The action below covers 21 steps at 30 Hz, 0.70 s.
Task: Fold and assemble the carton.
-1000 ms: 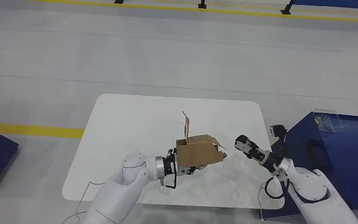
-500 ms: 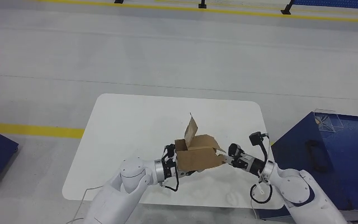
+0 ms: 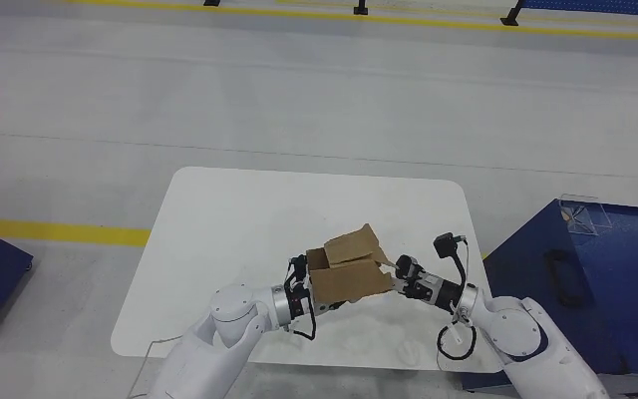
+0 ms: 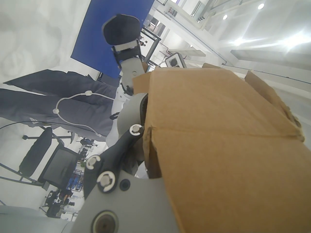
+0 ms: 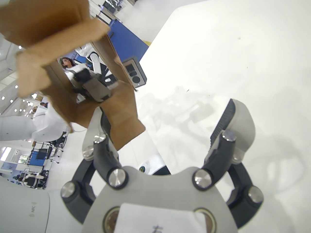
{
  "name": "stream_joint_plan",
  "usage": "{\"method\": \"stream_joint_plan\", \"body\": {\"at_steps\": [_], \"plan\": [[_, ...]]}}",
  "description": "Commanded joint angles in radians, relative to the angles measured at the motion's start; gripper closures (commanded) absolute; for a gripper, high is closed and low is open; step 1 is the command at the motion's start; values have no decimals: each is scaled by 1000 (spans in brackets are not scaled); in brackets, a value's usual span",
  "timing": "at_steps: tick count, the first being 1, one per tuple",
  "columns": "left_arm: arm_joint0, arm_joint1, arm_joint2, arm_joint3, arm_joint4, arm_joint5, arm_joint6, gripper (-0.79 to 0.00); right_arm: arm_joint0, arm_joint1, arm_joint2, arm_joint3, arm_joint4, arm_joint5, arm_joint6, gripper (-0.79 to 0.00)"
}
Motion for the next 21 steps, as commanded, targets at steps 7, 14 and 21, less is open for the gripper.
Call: {"method": "stream_joint_plan", "body": {"at_steps": [7,14,21], "plan": [[-2,-1,5,11,12,-3,25,0,-64,7,43,-121,-16,10,36,-785],[-3,0,1,11,7,-2,29,0,-52,-1,20,-134,-71,48,9,-785],[12,7,-12,-10,22,-27,5,0,-36,-2,54,-87,-52,85,7,-785]]}}
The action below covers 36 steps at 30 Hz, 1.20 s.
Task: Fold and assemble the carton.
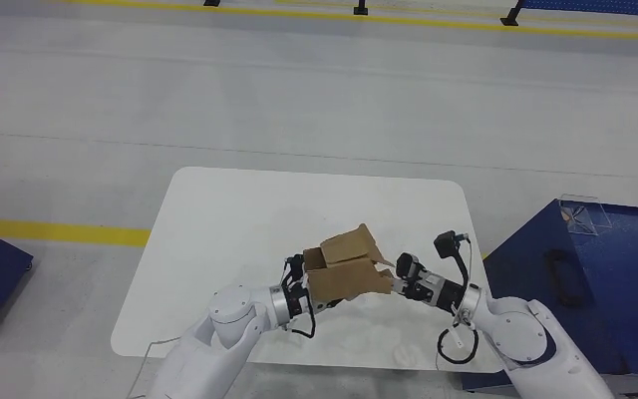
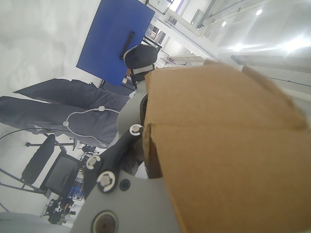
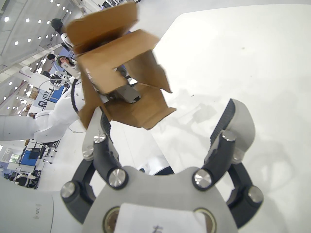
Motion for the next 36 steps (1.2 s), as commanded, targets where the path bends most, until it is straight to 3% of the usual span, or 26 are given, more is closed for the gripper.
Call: {"method": "stream_joint_plan", "body": {"at_steps": [1,10,21,28,36], "plan": [[6,3,-3,-7,11,-12,-13,0,8,-1,6,18,2,11,3,-785],[27,15,11,-68,99,-77,-101,0,46,-10,-20,49,-52,81,-5,-785],[36,22,12,-72,120,-70,-116,0,69,-24,-46,49,-65,101,-36,-785],[25,19,3,-22,51,16,-66,0,-5,-16,60,-40,74,52,-35,-785],[-7,9,12,16,-54,128,-45,0,-44,-16,89,-70,54,62,-32,-785]]}}
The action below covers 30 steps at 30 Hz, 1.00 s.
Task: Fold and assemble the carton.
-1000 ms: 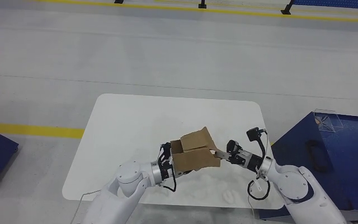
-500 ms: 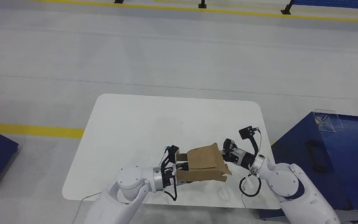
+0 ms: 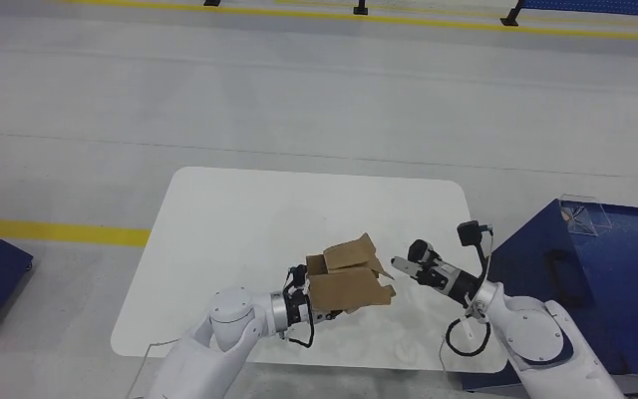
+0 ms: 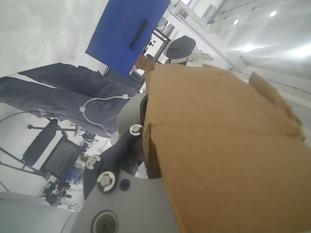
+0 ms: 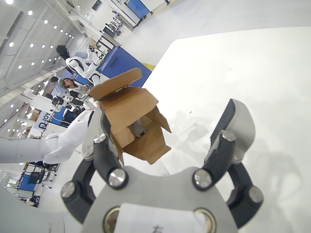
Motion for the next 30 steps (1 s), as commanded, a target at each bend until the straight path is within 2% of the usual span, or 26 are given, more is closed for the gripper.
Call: {"method": "stream_joint_plan", "body": {"at_steps": [1,12,20,30], "plan": [[-8,0,1,-1,-5,10,5,0,2,-1,-2,5,-1,3,2,-785],[-7,6,35,-35,122,-60,16,0,41,-13,-56,55,2,15,33,-785],[-4,6,43,-46,152,-88,41,0,83,-27,-124,90,-21,21,45,-785],[-1,5,45,-45,160,-111,62,0,107,-35,-140,112,-19,17,53,-785]]}}
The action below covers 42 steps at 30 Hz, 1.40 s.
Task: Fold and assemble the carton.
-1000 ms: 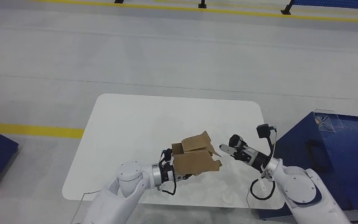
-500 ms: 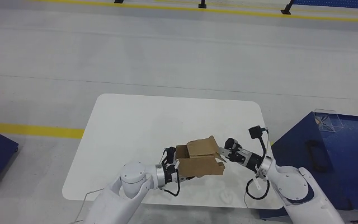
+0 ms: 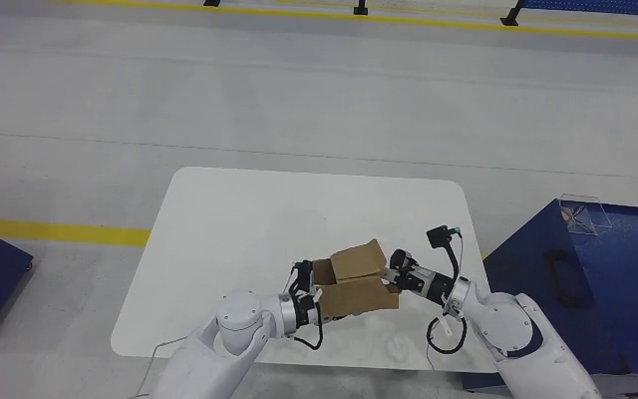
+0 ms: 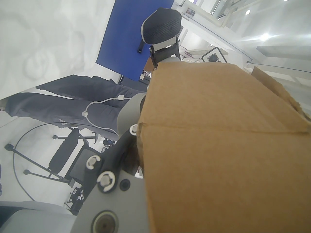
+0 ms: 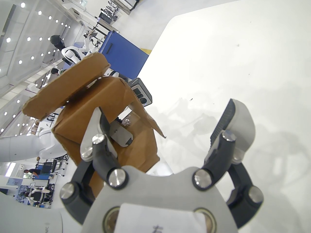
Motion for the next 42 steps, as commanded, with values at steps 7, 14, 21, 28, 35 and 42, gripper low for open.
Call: {"method": "stream_joint_plan", "body": {"at_steps": [7,14,21,28,35,42], "plan": [[18,3,-10,-23,67,-55,78,0,-6,2,41,-8,5,-8,0,-785],[38,4,-40,-33,49,-74,124,0,-58,12,140,-36,44,-36,1,-785],[59,3,-65,-38,9,-93,162,0,-98,15,154,-61,20,-27,47,-785],[68,4,-77,-44,-6,-95,157,0,-38,1,59,-17,-18,12,54,-785],[79,6,-79,-52,4,-97,145,0,8,-12,3,3,-37,33,33,-785],[85,7,-80,-54,9,-102,134,0,45,-25,-43,20,-46,36,3,-785]]}}
